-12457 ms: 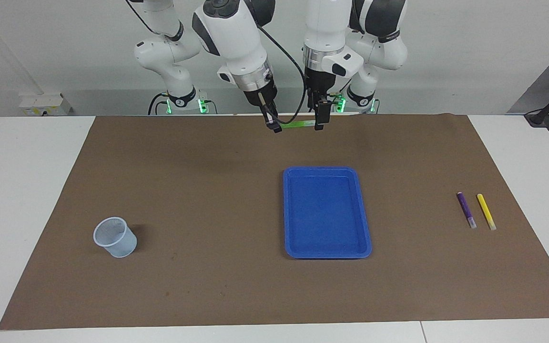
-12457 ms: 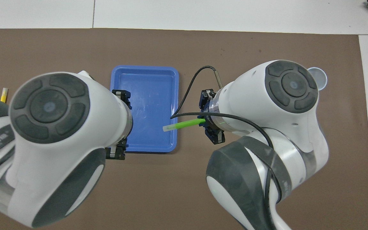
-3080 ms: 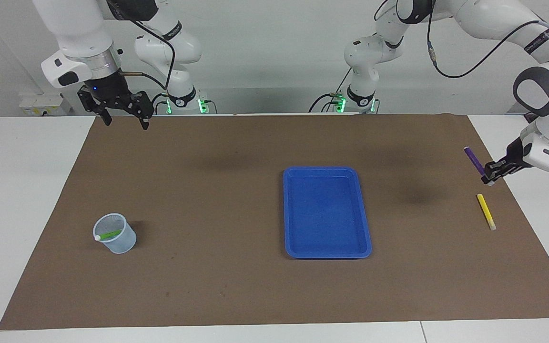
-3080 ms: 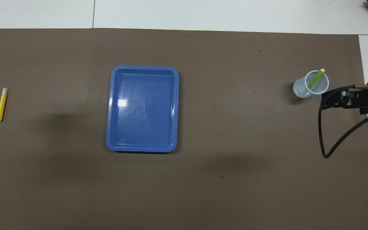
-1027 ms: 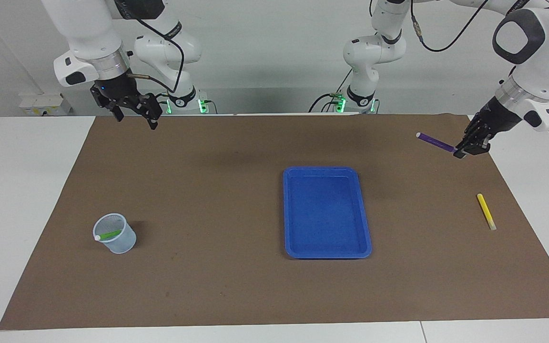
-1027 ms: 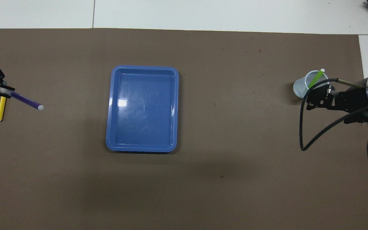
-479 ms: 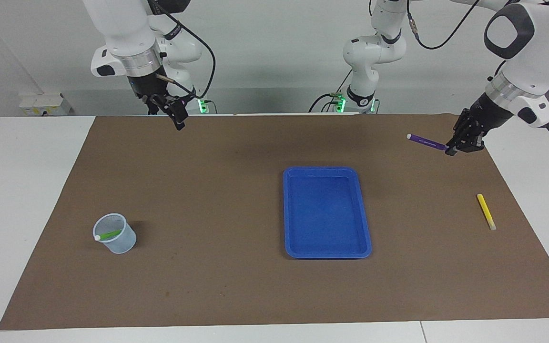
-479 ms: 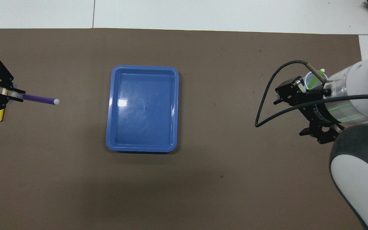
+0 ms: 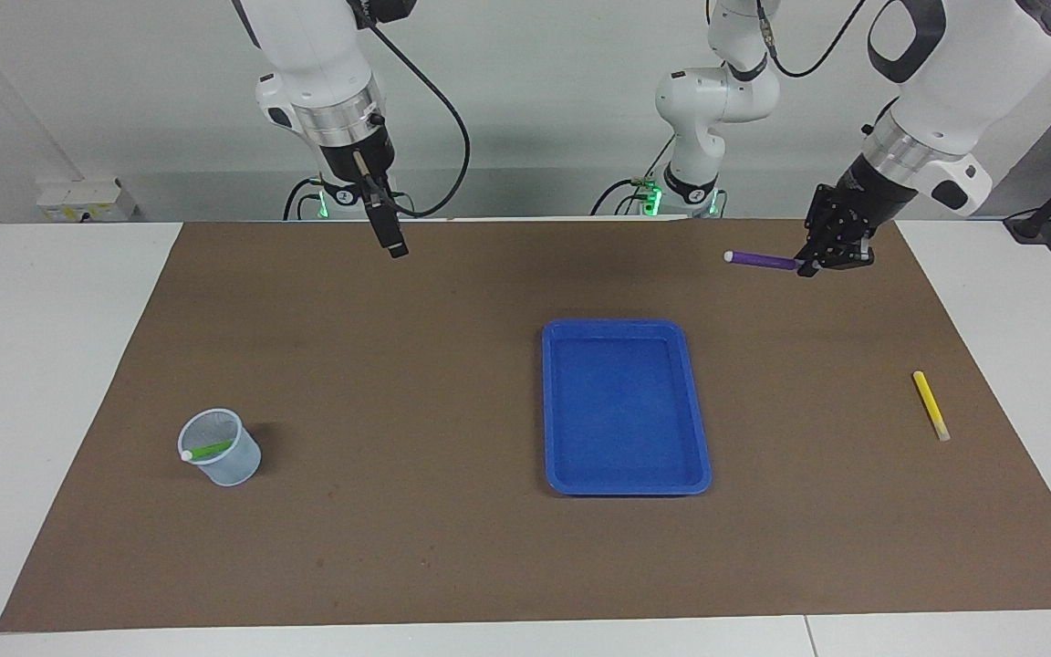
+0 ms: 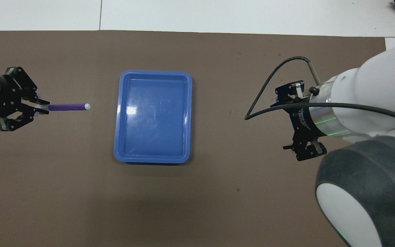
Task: Transfer and insert pens with both arms
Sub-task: 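Lift the purple pen with the left gripper while the right gripper advances, then carry the purple pen over the tray toward the right gripper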
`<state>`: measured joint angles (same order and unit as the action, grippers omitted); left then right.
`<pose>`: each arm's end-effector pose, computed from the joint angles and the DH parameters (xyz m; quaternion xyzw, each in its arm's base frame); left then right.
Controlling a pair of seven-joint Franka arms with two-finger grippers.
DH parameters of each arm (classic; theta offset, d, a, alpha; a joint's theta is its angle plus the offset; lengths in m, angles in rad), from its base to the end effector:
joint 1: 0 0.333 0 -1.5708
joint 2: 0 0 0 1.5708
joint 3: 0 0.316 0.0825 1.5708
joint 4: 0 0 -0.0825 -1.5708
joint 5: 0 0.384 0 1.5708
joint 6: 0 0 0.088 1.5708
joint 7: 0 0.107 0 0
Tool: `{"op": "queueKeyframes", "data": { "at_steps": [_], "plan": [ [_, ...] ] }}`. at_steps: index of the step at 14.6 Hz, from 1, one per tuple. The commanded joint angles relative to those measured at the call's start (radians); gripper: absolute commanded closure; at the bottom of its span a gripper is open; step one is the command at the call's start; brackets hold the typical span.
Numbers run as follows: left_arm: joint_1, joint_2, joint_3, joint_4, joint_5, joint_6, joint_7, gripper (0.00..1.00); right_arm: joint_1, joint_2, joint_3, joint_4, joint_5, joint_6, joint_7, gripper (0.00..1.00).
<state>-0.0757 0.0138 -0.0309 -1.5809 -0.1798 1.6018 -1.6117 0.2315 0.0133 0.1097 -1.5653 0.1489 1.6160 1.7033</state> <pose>0.5564 -0.0782 0.6164 0.7253 0.6825 -0.0658 0.0614 0.5258 0.2025 0.6249 -0.7733 0.6293 0.0543 0.0551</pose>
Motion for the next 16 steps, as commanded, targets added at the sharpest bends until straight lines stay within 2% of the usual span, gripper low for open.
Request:
{"op": "queueKeyframes", "data": {
  "at_steps": [1,6,11,14,16],
  "plan": [
    [-0.076,-0.037,0.014,-0.041,0.019,0.010,-0.115,1.00,0.009,0.027,-0.002,0.027,0.073,0.051,0.105,0.00],
    [-0.176,-0.043,0.014,-0.041,0.089,0.033,-0.322,1.00,0.094,0.076,-0.002,0.050,0.097,0.067,0.246,0.00],
    [-0.254,-0.046,0.014,-0.047,0.108,0.052,-0.451,1.00,0.143,0.088,-0.001,0.050,0.106,0.154,0.357,0.00],
    [-0.320,-0.064,0.014,-0.089,0.151,0.105,-0.556,1.00,0.163,0.109,-0.001,0.054,0.113,0.165,0.390,0.00],
    [-0.357,-0.075,0.014,-0.106,0.178,0.113,-0.591,1.00,0.183,0.143,0.001,0.102,0.112,0.160,0.397,0.00]
  ]
}}
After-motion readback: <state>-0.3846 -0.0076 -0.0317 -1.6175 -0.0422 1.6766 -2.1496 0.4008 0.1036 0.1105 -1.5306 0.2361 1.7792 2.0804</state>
